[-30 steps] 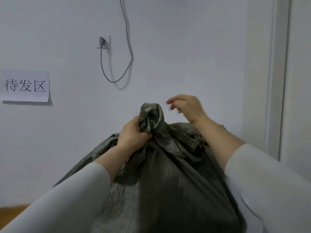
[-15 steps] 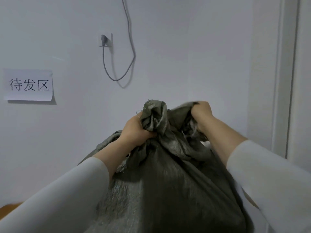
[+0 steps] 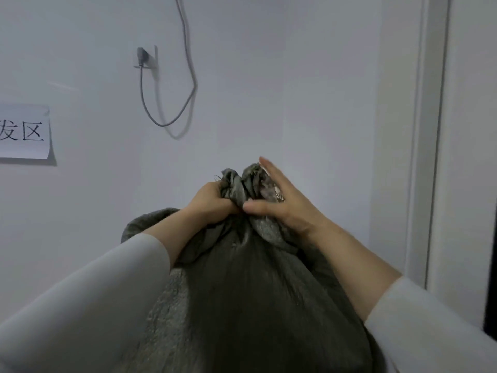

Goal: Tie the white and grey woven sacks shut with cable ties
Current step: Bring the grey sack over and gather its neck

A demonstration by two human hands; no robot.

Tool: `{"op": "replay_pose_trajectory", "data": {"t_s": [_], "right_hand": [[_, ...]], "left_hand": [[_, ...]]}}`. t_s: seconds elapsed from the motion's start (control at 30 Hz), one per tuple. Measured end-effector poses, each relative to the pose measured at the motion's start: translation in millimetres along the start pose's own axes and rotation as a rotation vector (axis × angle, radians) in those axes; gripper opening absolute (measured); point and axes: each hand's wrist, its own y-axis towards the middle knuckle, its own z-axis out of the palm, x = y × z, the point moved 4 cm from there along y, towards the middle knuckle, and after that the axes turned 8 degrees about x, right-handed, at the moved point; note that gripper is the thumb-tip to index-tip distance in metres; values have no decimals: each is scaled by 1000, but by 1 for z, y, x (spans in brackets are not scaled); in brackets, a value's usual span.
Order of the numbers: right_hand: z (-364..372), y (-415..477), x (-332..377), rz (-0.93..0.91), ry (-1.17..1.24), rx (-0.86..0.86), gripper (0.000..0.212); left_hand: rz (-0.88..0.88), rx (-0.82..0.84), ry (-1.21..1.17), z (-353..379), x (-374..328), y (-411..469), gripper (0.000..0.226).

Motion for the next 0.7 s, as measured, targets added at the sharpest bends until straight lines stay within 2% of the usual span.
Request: {"op": "replay_pose_trajectory", "data": {"t_s": [0.03,0.1,0.2,0.23,0.27,0.3,0.37,0.4,0.47,0.5,0.53,0.6,0.63,0.67,0.7], "right_hand": [[6,-5,-4,-2,-158,34,105],[24,-6,-7,-39,-342,120,123],[42,9,-14,-13,-356,119,134],[48,14,-16,-2,-345,104,131],[51,18,-19,11,-338,90,119],[54,21,-24,26,-330,77,98],[59,23,-38,63,-314,61,57],[60,24,-44,85,-300,54,48],[58,26,-52,137,-281,14,40],[56,26,-53,156,-289,-3,37],[54,27,-52,176,-296,-15,33],[51,30,-51,206,-296,-17,28],[52,32,-50,221,-295,-9,29],[52,32,-48,231,-297,-6,36],[53,33,-48,238,-298,-12,50]], "left_hand": [[-33,25,-15,0,-1,2,33],[-99,85,-13,-1,-5,1,17],[-208,196,-108,-7,2,0,12],[-247,223,-164,-10,3,-3,11],[-254,235,-183,-13,5,-8,12],[-227,249,-159,-16,5,-12,15],[-176,173,-55,-25,4,-21,22],[-177,77,-38,-35,5,-27,29],[-230,-153,-33,-63,19,-38,47],[-297,-246,40,-77,30,-46,62],[-415,-272,189,-88,43,-57,78],[-654,-206,433,-98,67,-78,109],[-756,-164,446,-98,80,-88,122],[-830,-137,399,-95,93,-94,128],[-869,-127,335,-89,101,-99,120]]}}
